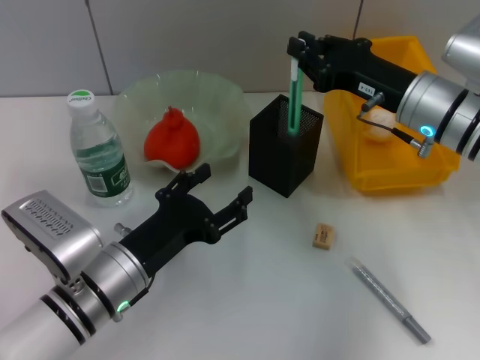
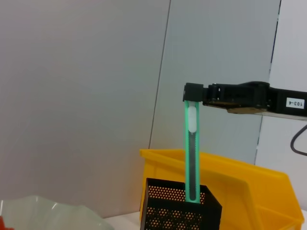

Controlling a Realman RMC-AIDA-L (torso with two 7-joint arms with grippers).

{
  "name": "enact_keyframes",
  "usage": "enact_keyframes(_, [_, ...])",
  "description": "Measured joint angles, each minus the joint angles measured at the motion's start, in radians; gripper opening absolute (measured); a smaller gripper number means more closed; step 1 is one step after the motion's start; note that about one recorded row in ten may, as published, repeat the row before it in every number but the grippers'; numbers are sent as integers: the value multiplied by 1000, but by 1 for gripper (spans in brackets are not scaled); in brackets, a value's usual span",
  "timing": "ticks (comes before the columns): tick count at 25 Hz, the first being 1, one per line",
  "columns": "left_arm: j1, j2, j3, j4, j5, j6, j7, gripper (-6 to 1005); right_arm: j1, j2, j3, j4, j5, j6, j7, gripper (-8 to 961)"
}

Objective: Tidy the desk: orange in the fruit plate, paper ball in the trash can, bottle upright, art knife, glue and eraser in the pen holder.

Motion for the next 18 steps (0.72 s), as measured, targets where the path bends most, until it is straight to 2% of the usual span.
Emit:
enact_keyframes(6, [3, 1, 0, 0, 0, 1, 0, 847, -16, 1, 5, 2, 30, -19, -4, 163])
enact_keyframes(13, [6, 4, 0, 0, 6, 10, -1, 847, -28, 1, 2, 2, 74, -30, -1, 466])
enact_keyframes(15, [6, 5, 0, 0, 7, 11, -1, 847, -43, 0, -1, 1, 105, -75, 17, 537])
enact_keyframes(18, [6, 6, 0, 0, 9, 12, -6, 847, -96, -7, 3, -41, 120, -236, 95, 629])
